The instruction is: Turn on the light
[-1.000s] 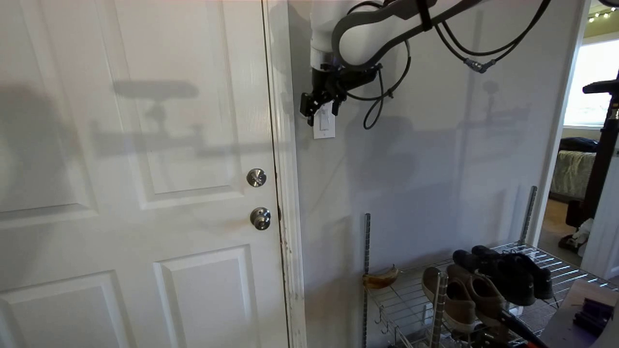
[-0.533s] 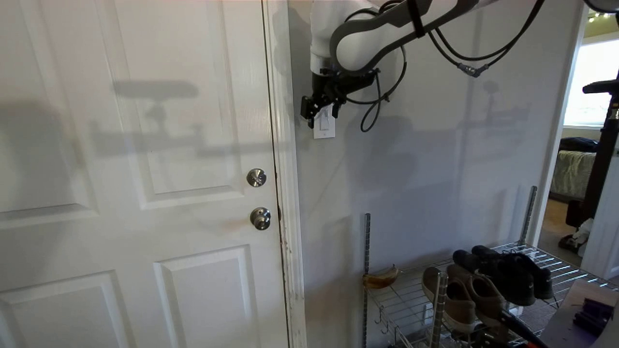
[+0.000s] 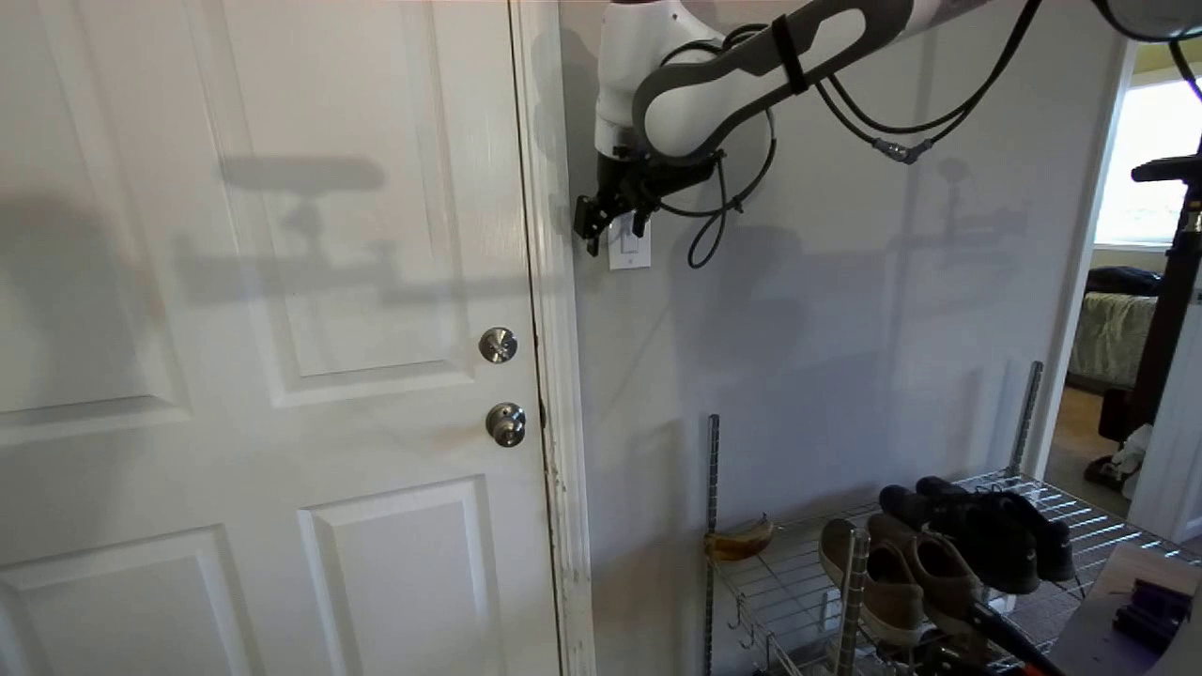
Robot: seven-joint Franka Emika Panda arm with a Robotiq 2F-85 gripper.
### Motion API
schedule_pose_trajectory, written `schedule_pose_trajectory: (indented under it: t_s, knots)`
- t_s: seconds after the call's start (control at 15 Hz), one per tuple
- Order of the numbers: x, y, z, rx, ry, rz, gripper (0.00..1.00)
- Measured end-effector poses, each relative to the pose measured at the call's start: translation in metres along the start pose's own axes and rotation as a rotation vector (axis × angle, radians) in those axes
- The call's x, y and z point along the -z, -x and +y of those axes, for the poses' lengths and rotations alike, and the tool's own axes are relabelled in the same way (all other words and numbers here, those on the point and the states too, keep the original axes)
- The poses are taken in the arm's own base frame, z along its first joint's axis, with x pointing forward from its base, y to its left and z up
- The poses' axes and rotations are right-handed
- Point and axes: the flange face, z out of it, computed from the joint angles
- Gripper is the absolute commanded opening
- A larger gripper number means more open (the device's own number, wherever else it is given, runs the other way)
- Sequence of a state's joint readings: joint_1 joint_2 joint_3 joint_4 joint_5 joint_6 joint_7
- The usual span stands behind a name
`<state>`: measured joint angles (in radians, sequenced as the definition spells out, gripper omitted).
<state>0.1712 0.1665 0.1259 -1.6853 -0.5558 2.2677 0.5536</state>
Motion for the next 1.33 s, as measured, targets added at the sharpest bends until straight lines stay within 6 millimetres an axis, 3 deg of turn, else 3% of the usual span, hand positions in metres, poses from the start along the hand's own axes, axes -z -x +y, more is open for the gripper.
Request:
schedule_pose_trajectory:
  t_s: [0.73,1.33]
  knots:
    - [-0.006,-0.015,0.004,0.021,0.032,0.051,1.0]
    - [-0.009,-0.014,0.0,0.06,0.062,0.066,1.0]
